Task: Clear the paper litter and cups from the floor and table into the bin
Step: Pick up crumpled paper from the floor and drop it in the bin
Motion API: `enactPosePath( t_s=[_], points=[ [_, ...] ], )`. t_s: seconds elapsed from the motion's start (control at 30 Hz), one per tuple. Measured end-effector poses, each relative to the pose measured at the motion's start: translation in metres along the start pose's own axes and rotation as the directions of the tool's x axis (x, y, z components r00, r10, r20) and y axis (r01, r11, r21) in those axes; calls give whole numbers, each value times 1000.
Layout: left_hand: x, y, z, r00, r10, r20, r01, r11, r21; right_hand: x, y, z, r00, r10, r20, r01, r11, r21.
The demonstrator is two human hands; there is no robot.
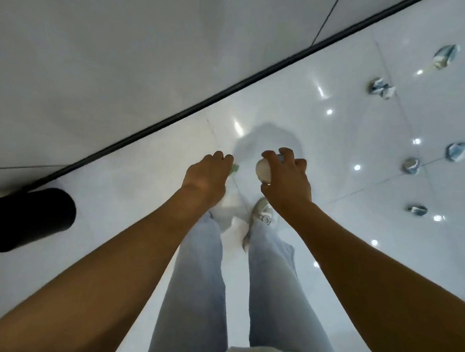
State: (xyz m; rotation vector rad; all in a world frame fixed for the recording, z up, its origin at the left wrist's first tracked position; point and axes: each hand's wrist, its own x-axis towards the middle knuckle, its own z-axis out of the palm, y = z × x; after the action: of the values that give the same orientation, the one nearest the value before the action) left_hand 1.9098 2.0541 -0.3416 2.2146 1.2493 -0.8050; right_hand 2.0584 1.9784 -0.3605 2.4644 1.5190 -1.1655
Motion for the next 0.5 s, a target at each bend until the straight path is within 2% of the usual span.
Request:
enactPosePath(
  t_s=[0.1,0.27,0.5],
  points=[
    [-40,-39,19,994,-61,-87,56,997,-62,-15,-38,20,996,-79,40,81,995,-53],
    [-103,-118,65,971,-188,-149,159,969,-187,-38,-121,71,975,-207,81,218,962,-162],
    [-218,-261,148,909,-363,-206,306,915,-261,-96,-268,186,919,-343,192,382,894,-233]
  ],
)
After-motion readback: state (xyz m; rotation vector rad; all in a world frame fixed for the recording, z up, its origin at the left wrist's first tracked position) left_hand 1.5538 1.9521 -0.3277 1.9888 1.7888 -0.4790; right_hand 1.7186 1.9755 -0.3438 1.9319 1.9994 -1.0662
